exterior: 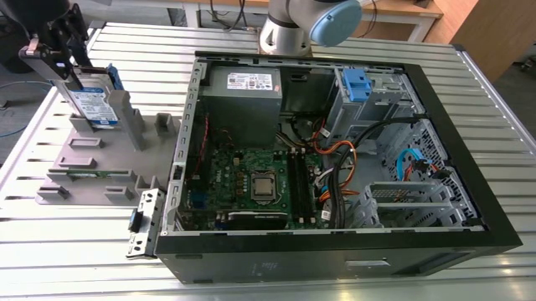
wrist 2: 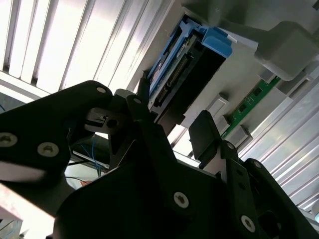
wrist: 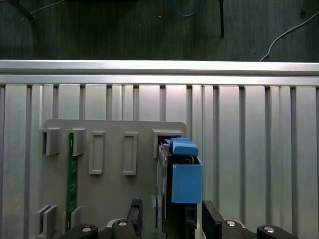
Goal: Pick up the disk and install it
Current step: 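Pick up the disk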
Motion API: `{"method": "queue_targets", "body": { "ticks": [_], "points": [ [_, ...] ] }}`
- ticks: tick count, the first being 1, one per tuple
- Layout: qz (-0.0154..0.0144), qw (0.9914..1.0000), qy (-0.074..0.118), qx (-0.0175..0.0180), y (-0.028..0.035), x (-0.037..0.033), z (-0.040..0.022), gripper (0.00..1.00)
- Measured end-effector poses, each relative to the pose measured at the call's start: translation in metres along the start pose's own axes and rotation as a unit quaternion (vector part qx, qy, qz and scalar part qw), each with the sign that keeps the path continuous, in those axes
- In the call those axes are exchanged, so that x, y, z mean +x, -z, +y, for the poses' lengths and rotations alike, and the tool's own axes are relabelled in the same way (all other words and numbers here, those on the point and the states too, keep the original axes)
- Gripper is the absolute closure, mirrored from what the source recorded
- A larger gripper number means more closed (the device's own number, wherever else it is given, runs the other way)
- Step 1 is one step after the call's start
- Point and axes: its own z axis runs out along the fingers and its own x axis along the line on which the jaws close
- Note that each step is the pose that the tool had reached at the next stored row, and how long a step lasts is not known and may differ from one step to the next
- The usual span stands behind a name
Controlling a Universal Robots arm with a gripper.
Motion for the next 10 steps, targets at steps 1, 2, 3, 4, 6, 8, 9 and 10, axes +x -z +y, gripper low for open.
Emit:
{"method": "queue_targets", "body": {
  "ticks": [1, 2, 3, 4, 6, 8, 9, 10],
  "points": [
    [0.0001, 1.00000, 0.000, -0.0001, 0.0000, 0.0000, 0.0000, 0.42],
    [0.0001, 1.00000, 0.000, -0.0001, 0.0000, 0.0000, 0.0000, 0.42],
    [0.0001, 1.00000, 0.000, -0.0001, 0.0000, 0.0000, 0.0000, 0.42],
    [0.0001, 1.00000, 0.000, -0.0001, 0.0000, 0.0000, 0.0000, 0.42],
    [0.0002, 1.00000, 0.000, 0.0000, -0.0003, -0.0006, 0.0001, 0.42],
    [0.0002, 1.00000, 0.000, 0.0000, -0.0009, -0.0014, 0.0001, 0.42],
    [0.0002, 1.00000, 0.000, 0.0000, -0.0013, -0.0019, 0.0000, 0.42],
    [0.0002, 1.00000, 0.000, 0.0000, -0.0015, -0.0022, 0.0000, 0.42]
  ]
}}
